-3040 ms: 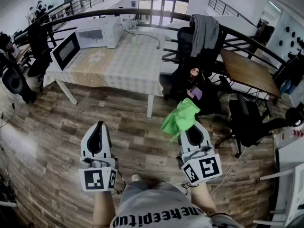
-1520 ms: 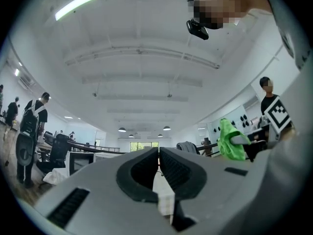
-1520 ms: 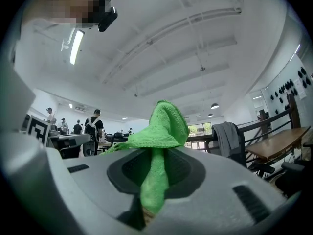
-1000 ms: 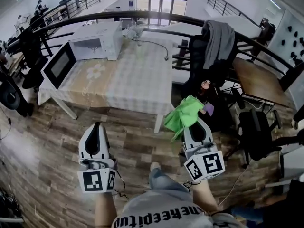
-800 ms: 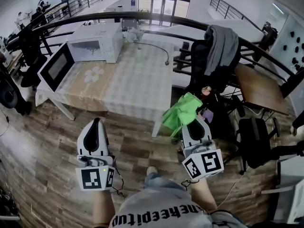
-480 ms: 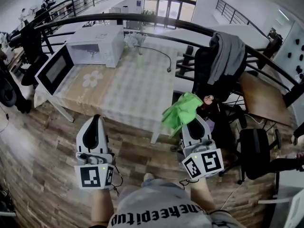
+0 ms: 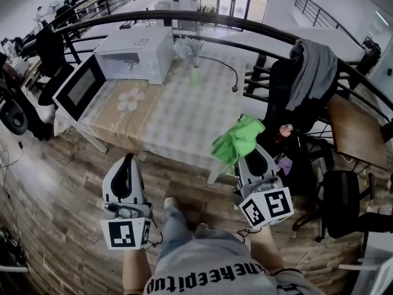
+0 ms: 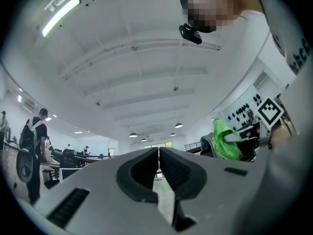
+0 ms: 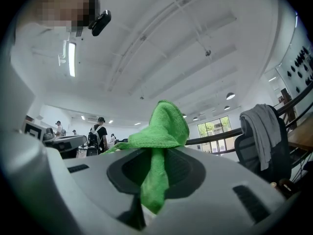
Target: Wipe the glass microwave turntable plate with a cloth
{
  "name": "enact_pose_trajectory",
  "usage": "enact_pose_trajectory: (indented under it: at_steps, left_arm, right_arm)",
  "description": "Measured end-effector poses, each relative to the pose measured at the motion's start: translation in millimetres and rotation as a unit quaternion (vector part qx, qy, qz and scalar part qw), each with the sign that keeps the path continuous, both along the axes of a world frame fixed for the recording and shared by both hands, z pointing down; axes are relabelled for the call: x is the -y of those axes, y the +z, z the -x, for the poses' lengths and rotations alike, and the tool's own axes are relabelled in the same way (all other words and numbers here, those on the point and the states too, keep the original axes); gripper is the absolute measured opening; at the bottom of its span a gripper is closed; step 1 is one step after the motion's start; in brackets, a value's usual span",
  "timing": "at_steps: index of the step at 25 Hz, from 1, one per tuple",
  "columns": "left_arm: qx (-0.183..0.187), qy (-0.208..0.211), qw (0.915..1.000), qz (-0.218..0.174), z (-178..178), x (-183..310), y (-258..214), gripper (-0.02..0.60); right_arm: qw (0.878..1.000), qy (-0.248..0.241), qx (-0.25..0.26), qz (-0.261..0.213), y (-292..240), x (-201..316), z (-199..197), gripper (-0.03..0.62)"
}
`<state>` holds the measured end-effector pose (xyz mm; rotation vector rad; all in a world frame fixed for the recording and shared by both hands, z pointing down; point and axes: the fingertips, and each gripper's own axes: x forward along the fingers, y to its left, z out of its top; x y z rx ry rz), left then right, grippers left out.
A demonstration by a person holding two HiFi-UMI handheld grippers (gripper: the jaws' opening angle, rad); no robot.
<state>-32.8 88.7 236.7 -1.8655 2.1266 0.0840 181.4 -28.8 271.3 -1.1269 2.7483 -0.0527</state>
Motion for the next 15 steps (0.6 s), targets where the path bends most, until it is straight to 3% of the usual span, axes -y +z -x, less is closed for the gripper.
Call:
enact_pose_trajectory:
  at_steps: [5, 15]
  left_arm:
    - [-0.023, 0.031, 0.9992, 0.009, 19.2, 35.0, 9.2, 0.011]
    - [-0.032, 0.079, 0.9963, 0.014, 80.2, 111.4, 11.3, 0.011]
  right_arm:
    - [1.0, 0.022, -0.018, 0.008, 5.3, 16.9, 14.6, 0.067]
    - [0.997, 0.066, -0.031, 0.016, 5.9, 74.3, 70.9, 0.067]
